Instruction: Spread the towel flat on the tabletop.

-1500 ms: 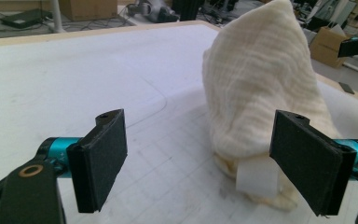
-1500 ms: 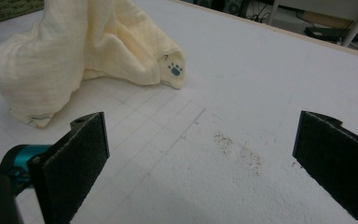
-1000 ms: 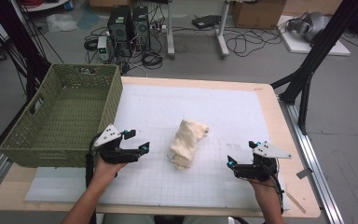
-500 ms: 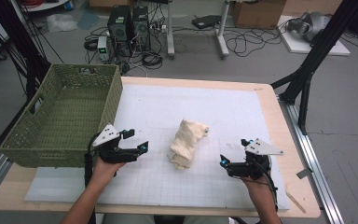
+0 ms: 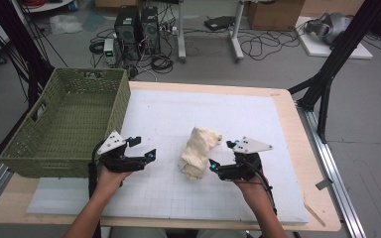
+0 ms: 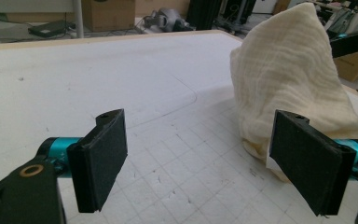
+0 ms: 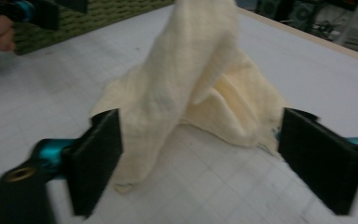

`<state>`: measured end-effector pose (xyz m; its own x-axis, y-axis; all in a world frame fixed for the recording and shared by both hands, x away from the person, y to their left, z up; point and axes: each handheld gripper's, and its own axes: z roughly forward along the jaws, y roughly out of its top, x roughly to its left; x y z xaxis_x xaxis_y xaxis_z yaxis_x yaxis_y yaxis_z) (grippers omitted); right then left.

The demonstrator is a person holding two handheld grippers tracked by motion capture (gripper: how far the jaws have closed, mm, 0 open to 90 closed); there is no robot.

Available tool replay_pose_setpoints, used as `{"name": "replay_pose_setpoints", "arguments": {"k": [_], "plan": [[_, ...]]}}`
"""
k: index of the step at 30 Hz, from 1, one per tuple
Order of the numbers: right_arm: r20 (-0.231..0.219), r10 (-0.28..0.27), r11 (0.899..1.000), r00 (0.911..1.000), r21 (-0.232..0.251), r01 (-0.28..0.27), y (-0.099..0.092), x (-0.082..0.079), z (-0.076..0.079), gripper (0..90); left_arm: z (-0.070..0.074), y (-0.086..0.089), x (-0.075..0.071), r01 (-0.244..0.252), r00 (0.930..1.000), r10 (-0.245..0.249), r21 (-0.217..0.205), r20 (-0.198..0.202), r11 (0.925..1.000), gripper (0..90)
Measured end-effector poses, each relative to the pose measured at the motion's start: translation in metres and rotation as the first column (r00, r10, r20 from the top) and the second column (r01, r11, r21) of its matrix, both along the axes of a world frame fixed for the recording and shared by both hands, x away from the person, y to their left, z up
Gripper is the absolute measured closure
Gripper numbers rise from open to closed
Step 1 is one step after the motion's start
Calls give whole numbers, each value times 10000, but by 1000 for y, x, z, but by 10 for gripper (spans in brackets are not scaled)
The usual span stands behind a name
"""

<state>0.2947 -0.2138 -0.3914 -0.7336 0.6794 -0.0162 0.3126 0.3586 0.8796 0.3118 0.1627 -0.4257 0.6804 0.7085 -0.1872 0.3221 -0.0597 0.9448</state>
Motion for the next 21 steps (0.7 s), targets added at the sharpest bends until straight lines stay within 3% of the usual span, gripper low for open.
{"name": "replay_pose_setpoints", "arguments": {"k": [4, 7, 10, 13, 17, 21], "plan": [[33, 341, 9993, 9994, -127, -340, 17, 6, 3, 281, 0, 0, 0, -9, 10000, 9, 38, -21, 10000, 194], [266, 481, 9971, 9985, -602, -464, 33, 10, 3, 372, -1, 1, 0, -47, 10000, 48, 62, -61, 10000, 195], [135, 287, 9921, 9995, -1227, -268, 43, 15, -2, 579, -2, 1, 0, -80, 9999, 81, 53, -84, 10000, 195], [53, 272, 9906, 9996, -1340, -263, 42, 18, -3, 787, -2, 0, 0, -79, 9999, 80, 50, -83, 10000, 195], [106, 45, 9950, 9999, -998, -34, 30, 16, 2, 828, -2, 0, 1, -83, 9999, 84, 63, -118, 9999, 195], [2, -488, 9939, 9988, -990, 486, 11, 10, 4, 819, -2, 1, 1, -97, 9999, 98, 69, -142, 9999, 196]]}}
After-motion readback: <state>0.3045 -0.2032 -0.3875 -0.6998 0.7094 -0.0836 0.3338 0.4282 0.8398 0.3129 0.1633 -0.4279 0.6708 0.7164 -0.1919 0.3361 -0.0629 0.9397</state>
